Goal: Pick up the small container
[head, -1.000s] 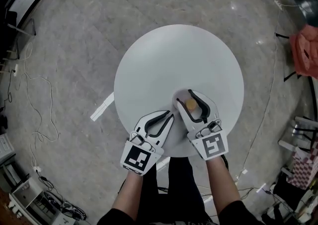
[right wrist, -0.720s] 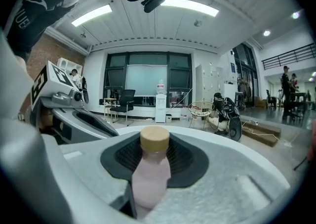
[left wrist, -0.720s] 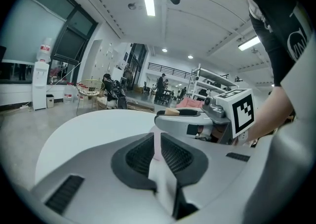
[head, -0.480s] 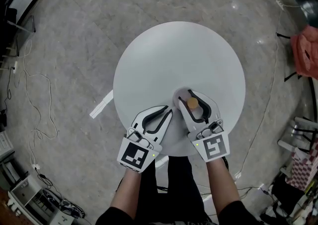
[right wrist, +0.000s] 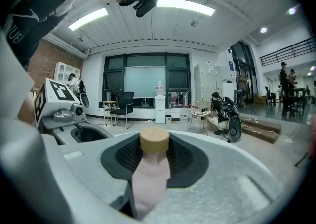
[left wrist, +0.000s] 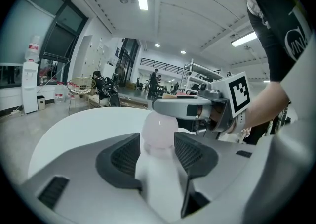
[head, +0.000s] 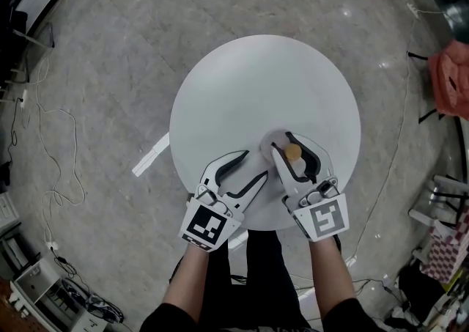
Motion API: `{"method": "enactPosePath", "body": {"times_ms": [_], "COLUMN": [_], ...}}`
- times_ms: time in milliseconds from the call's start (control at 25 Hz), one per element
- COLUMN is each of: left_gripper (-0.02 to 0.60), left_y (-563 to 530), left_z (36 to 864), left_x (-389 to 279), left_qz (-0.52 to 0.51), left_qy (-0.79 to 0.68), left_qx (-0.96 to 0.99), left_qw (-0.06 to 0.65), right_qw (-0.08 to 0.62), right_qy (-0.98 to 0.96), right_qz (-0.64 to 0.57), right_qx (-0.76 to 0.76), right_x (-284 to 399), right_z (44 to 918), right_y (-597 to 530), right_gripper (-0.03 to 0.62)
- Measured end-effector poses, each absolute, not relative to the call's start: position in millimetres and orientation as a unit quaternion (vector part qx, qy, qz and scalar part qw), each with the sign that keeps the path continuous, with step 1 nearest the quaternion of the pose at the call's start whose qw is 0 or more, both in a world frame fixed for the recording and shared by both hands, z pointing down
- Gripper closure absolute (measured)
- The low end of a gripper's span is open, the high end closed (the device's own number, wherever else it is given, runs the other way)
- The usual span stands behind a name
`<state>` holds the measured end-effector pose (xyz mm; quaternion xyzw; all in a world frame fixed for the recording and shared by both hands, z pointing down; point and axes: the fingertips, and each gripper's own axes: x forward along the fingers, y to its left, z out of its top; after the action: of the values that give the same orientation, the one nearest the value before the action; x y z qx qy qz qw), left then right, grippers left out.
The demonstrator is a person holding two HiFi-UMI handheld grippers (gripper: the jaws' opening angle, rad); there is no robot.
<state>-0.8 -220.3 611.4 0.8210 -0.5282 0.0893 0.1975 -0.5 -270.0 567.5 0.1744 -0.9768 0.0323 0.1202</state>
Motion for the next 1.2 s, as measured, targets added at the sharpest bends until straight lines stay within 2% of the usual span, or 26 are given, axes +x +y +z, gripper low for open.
{"method": "enactPosePath", "body": {"times_ms": [320,520,1040,1200], "left_gripper": [0.382,0.382,0.383,0.433], "left_y": [-224.0,-225.4,-244.9,-248.5], "left_z": [606.4,602.7,533.8,509.0], "left_x": [9.0,16.2,43.8,49.9], "left_qz": [0.109,0.121,0.085,0.089], "left_qy": [-0.509,-0.483,-0.432,-0.426], "left_qx": [0.834,0.849,0.889,0.894], "left_qw": [0.181,0.178,0.124,0.106], "right_qw": [0.095,0.108,0.113,0.114], "right_qy": [-0.981,-0.981,-0.984,-0.986], "right_qz": [0.021,0.032,0.026,0.024], "right_qx": [0.165,0.159,0.132,0.121], "right_x": [1.0,2.4,3.9,9.7], "right_z": [520.3,494.4,416.4,393.7], "right_y": [-272.9,-269.2,-249.4,-247.6], "right_gripper": [0.468,0.468,0.468,0.468]}}
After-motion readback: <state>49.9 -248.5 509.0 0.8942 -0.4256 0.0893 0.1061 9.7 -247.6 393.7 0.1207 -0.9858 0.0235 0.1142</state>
